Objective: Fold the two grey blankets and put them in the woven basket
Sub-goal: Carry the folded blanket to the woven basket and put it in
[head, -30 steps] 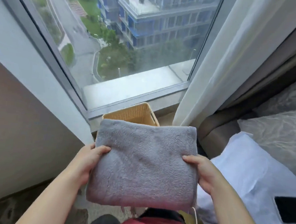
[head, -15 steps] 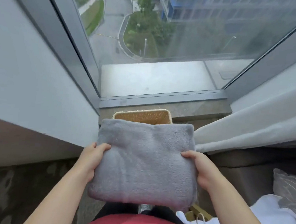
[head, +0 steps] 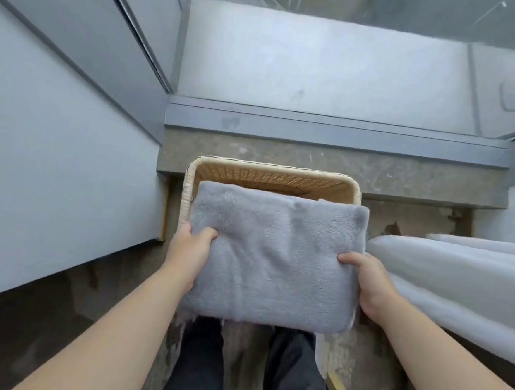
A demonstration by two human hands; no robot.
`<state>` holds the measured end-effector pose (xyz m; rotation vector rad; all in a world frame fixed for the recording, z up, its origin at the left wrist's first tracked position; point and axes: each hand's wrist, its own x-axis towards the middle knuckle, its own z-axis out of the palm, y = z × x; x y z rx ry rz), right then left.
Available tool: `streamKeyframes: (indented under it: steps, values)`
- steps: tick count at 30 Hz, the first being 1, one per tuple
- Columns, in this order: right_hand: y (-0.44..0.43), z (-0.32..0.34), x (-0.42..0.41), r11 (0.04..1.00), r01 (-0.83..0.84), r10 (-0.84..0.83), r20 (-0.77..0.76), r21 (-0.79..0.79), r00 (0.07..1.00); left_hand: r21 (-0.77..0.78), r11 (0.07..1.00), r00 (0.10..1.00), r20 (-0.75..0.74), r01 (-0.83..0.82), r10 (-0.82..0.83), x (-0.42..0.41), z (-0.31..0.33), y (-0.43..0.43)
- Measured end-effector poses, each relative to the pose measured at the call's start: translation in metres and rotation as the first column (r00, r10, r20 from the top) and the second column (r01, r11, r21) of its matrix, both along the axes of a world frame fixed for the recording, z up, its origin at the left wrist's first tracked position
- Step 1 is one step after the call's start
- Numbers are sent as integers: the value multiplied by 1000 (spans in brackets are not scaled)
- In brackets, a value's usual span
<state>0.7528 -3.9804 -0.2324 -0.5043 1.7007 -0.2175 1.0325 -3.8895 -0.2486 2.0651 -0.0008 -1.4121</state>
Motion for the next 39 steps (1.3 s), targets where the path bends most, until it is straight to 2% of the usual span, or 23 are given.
streamKeyframes:
  steps: [8,15,19,26,28,29,31,32,34,36,37,39]
  values:
    - [-64,-150,13,999,17,-14,-78,32,997,35,999,985,171,11,-17,-18,-152,-49]
    - [-64,-268,33,990,-78,83,-39,113,996,128,988,949,313,-81,37,-21,-269,-36]
    - [-59,-328,42,992,-60,67,-58,108,996,153,988,937,349,-33,-22,-18,-324,-36]
    - [-41,-379,51,997,80,-77,-147,13,986,209,970,880,429,125,-205,-16,-368,-33]
    - [-36,-376,55,996,13,-35,-262,-87,965,184,973,831,513,139,-216,-19,-361,-33]
    - [-32,-372,56,984,-84,21,-369,-156,929,137,978,797,567,156,-207,-21,-354,-35]
    - [-23,-357,60,874,-414,178,-625,-254,760,26,964,708,674,266,-213,-28,-336,-40]
    - [-19,-349,63,754,-592,232,-728,-284,645,-11,930,650,719,366,-247,-31,-329,-43]
    - [-11,-341,71,424,-850,348,-811,-311,471,28,804,486,783,594,-387,-37,-326,-48]
    - [-5,-349,78,78,-956,496,-821,-283,283,185,656,319,758,732,-569,-41,-335,-50]
    - [-5,-356,80,-29,-967,546,-814,-255,198,259,598,262,719,759,-644,-41,-343,-50]
    - [-9,-374,78,-104,-976,589,-803,-191,94,357,524,180,669,773,-721,-37,-365,-47]
